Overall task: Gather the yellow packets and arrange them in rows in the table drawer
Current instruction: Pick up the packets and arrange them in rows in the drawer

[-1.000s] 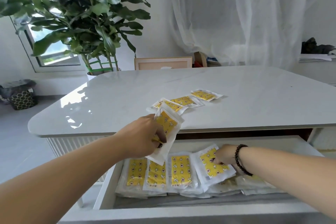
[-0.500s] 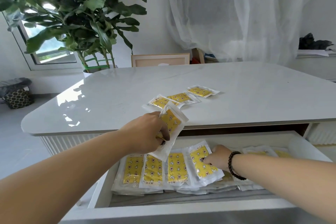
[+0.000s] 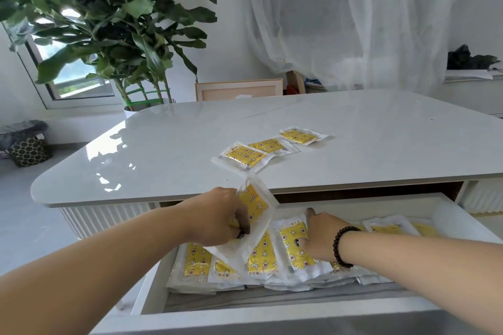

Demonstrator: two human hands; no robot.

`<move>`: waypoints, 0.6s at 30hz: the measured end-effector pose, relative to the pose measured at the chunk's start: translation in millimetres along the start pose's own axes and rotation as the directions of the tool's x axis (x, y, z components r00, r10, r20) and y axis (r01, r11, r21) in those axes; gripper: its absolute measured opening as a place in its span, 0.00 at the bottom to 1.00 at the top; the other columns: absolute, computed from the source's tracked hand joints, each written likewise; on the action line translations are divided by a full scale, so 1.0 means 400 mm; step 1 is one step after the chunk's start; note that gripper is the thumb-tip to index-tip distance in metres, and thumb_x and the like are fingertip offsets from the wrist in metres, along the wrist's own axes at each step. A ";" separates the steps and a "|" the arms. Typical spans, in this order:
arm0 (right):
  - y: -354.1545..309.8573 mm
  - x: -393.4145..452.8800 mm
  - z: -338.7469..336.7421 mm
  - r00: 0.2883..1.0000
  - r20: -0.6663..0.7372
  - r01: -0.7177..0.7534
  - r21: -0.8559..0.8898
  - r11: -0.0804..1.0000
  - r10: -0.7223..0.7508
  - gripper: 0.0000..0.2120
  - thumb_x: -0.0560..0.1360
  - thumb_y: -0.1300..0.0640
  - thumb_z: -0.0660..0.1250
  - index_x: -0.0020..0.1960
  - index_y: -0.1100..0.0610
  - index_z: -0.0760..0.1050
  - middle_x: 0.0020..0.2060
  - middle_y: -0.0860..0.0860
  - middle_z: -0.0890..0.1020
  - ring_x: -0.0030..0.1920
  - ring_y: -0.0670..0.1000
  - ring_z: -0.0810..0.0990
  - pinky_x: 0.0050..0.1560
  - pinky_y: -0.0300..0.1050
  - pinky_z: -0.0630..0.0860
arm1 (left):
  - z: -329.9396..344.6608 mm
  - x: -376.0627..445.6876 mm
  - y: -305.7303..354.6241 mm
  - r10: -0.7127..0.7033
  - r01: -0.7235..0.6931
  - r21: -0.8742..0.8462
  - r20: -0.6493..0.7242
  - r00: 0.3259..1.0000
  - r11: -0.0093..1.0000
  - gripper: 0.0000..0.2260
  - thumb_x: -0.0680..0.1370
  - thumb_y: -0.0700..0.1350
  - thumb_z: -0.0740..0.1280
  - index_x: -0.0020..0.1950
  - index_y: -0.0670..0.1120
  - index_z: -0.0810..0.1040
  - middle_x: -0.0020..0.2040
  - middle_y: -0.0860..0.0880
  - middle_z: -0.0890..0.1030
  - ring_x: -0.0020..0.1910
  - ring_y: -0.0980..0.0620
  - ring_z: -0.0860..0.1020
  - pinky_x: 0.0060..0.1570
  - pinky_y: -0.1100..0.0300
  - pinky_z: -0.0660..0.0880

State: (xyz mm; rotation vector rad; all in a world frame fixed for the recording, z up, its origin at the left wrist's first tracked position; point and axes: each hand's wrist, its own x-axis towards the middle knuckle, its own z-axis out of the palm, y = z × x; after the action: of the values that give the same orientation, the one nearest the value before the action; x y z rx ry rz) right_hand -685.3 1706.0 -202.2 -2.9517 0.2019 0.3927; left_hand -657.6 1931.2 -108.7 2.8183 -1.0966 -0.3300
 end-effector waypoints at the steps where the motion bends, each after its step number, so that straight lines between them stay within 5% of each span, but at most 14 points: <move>1: -0.002 -0.004 -0.009 1.000 -0.023 0.009 -0.017 1.000 -0.009 0.31 0.77 0.46 0.59 0.72 0.60 0.54 0.36 0.48 0.76 0.36 0.50 0.76 0.31 0.41 0.72 | 0.006 0.000 -0.002 -0.005 0.005 -0.013 0.031 1.000 1.000 0.11 0.77 0.44 0.65 0.54 0.55 0.83 0.44 0.62 0.71 0.49 0.59 0.72 0.47 0.69 0.70; 4: -0.014 0.000 -0.047 0.987 -0.154 0.045 0.000 0.999 -0.044 0.22 0.75 0.46 0.63 0.64 0.57 0.67 0.42 0.50 0.78 0.39 0.50 0.77 0.36 0.41 0.75 | 0.024 0.003 -0.014 -0.051 0.058 -0.105 0.068 0.996 0.993 0.11 0.75 0.42 0.66 0.50 0.56 0.83 0.46 0.61 0.74 0.50 0.57 0.75 0.48 0.67 0.74; 6: -0.030 0.011 -0.068 0.983 -0.182 0.079 0.309 0.948 -0.022 0.15 0.76 0.48 0.64 0.53 0.59 0.76 0.41 0.52 0.81 0.39 0.51 0.78 0.39 0.41 0.76 | 0.033 0.008 -0.025 -0.097 0.107 -0.237 0.055 0.994 0.966 0.10 0.74 0.42 0.67 0.46 0.58 0.80 0.50 0.57 0.76 0.50 0.55 0.76 0.53 0.59 0.76; 8: -0.056 0.014 -0.078 0.997 -0.058 0.069 0.672 0.737 -0.041 0.13 0.78 0.52 0.62 0.46 0.60 0.78 0.34 0.52 0.81 0.33 0.51 0.79 0.33 0.39 0.74 | 0.043 0.009 -0.032 -0.142 0.152 -0.434 0.055 0.988 0.888 0.10 0.74 0.41 0.68 0.48 0.57 0.76 0.50 0.52 0.75 0.43 0.52 0.76 0.45 0.57 0.77; 10: -0.079 0.007 -0.080 0.990 0.067 0.010 0.840 0.543 -0.122 0.13 0.79 0.52 0.59 0.48 0.61 0.76 0.35 0.53 0.81 0.32 0.51 0.79 0.32 0.39 0.73 | 0.059 0.008 -0.033 -0.202 0.222 -0.606 0.102 0.974 0.764 0.12 0.75 0.40 0.70 0.53 0.54 0.72 0.48 0.48 0.74 0.39 0.51 0.72 0.39 0.58 0.72; 15: -0.117 0.009 -0.037 0.994 0.031 0.018 0.893 0.450 -0.102 0.06 0.74 0.56 0.70 0.48 0.57 0.75 0.44 0.55 0.82 0.42 0.54 0.83 0.44 0.51 0.82 | 0.109 0.017 -0.020 -0.341 0.319 -0.756 0.135 0.931 0.572 0.18 0.74 0.41 0.72 0.57 0.51 0.67 0.53 0.44 0.76 0.42 0.50 0.74 0.44 0.57 0.72; 18: -0.131 0.027 -0.022 1.000 0.006 -0.001 0.916 0.402 -0.010 0.16 0.71 0.59 0.73 0.56 0.59 0.74 0.53 0.58 0.82 0.52 0.57 0.82 0.51 0.57 0.81 | 0.117 0.028 -0.013 -0.449 0.359 -0.826 0.146 0.881 0.435 0.19 0.77 0.41 0.69 0.62 0.48 0.65 0.50 0.44 0.74 0.43 0.49 0.75 0.43 0.57 0.76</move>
State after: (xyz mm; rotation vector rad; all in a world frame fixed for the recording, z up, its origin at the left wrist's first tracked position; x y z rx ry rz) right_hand -664.7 1754.7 -189.6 -1.8086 0.2891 0.1801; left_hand -657.3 1926.8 -156.9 2.0809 -0.0728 -0.5636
